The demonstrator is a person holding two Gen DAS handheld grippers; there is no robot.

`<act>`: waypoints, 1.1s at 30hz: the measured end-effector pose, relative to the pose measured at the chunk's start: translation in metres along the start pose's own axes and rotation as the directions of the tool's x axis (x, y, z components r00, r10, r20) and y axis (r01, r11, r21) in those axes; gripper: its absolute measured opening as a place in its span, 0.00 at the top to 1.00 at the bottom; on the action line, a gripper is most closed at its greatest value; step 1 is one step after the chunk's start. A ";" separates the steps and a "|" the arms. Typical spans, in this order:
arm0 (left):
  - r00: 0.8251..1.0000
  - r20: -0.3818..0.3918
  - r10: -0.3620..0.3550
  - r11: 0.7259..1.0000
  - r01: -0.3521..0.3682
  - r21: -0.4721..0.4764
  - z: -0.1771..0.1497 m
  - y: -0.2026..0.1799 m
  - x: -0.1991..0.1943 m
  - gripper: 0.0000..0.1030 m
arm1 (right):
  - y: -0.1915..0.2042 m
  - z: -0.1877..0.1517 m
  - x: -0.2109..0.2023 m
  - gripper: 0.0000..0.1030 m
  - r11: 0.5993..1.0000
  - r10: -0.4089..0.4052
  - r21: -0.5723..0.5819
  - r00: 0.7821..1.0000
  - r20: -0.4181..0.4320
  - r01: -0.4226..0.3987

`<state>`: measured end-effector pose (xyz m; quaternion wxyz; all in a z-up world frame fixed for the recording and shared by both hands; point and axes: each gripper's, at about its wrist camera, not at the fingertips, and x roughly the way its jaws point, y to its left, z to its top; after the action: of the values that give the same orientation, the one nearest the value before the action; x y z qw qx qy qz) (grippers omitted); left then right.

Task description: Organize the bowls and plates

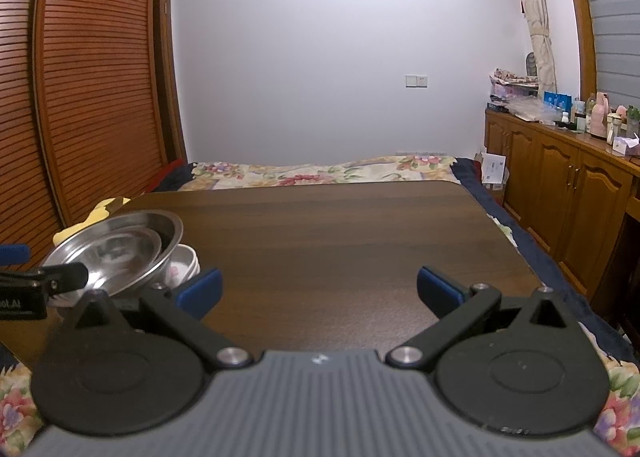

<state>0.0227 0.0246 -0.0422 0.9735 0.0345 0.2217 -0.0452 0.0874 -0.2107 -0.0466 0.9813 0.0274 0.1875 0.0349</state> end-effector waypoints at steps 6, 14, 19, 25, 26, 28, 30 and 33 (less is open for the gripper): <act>1.000 0.002 -0.001 1.000 0.001 -0.002 -0.001 0.001 0.001 0.00 | 0.000 0.001 -0.001 0.00 1.000 -0.001 -0.001 1.000 0.002 0.001; 1.000 0.002 0.000 1.000 0.000 -0.001 -0.001 0.001 0.001 0.00 | -0.001 0.001 -0.001 0.00 1.000 0.000 0.000 1.000 0.001 0.000; 1.000 0.002 0.000 1.000 0.000 -0.002 -0.001 0.002 0.001 0.00 | -0.002 0.000 -0.001 0.00 1.000 -0.002 0.000 1.000 0.000 0.002; 1.000 0.003 -0.003 1.000 0.003 -0.003 -0.001 0.002 0.000 0.00 | -0.002 0.000 -0.001 0.00 1.000 -0.002 0.000 1.000 0.000 0.002; 1.000 0.002 -0.003 1.000 0.004 -0.003 0.000 0.002 0.000 0.00 | -0.002 0.000 -0.001 0.00 1.000 -0.002 -0.001 1.000 -0.001 0.002; 1.000 0.003 -0.003 1.000 0.003 -0.003 0.000 0.002 0.000 0.00 | -0.002 0.000 0.000 0.00 1.000 -0.003 -0.001 1.000 -0.002 0.003; 1.000 0.003 -0.003 1.000 0.003 -0.004 0.000 0.002 0.000 0.00 | -0.002 -0.001 0.000 0.00 1.000 -0.003 -0.001 1.000 -0.001 0.003; 1.000 0.002 -0.003 1.000 0.003 -0.003 0.000 0.002 0.000 0.00 | -0.002 -0.001 -0.001 0.00 1.000 -0.002 0.000 1.000 -0.001 0.002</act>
<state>0.0231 0.0263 -0.0427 0.9737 0.0329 0.2208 -0.0464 0.0866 -0.2122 -0.0477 0.9812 0.0271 0.1879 0.0339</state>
